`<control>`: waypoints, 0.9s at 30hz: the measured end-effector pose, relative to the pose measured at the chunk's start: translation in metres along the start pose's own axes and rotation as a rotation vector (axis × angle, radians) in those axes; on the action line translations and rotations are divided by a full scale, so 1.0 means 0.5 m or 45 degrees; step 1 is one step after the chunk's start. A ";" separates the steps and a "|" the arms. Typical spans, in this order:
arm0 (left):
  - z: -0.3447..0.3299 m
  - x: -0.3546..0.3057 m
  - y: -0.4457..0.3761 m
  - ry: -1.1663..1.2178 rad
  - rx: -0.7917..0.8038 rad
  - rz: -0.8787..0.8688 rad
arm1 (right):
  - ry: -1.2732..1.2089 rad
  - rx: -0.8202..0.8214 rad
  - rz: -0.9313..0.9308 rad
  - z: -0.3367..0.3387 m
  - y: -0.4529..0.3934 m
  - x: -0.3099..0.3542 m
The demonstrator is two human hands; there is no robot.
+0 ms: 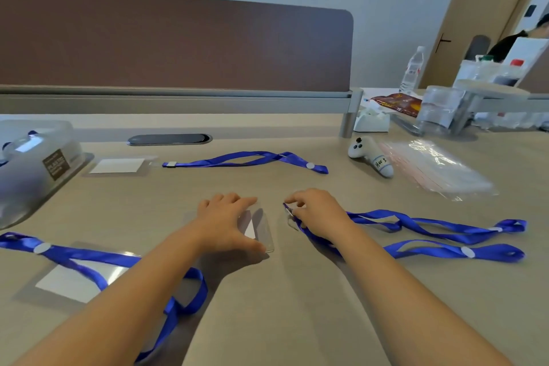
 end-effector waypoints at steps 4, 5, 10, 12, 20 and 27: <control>-0.001 0.010 0.012 -0.019 0.023 -0.014 | 0.122 0.071 0.067 -0.013 -0.002 0.010; 0.001 0.014 0.015 -0.020 0.016 -0.013 | 0.124 0.093 0.073 -0.015 -0.002 0.013; 0.014 0.032 0.029 0.022 -0.024 0.014 | -0.007 0.251 0.090 -0.019 0.005 0.035; 0.017 0.037 0.035 0.027 -0.044 0.017 | -0.045 0.271 0.070 -0.023 0.005 0.038; 0.023 0.039 0.050 0.052 -0.060 0.003 | -0.057 0.104 0.033 -0.023 -0.003 0.046; 0.040 0.038 0.054 0.211 -0.186 -0.016 | -0.451 -0.120 0.047 0.000 -0.005 0.059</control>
Point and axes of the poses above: each hand's wrist, its own y-axis away from the middle knuckle, its own z-axis out of the back of the hand, x = y × z, the point moved 6 cm from there along -y, towards the middle knuckle, and after that the axes turned 2 degrees about y, right-handed, at the moved point
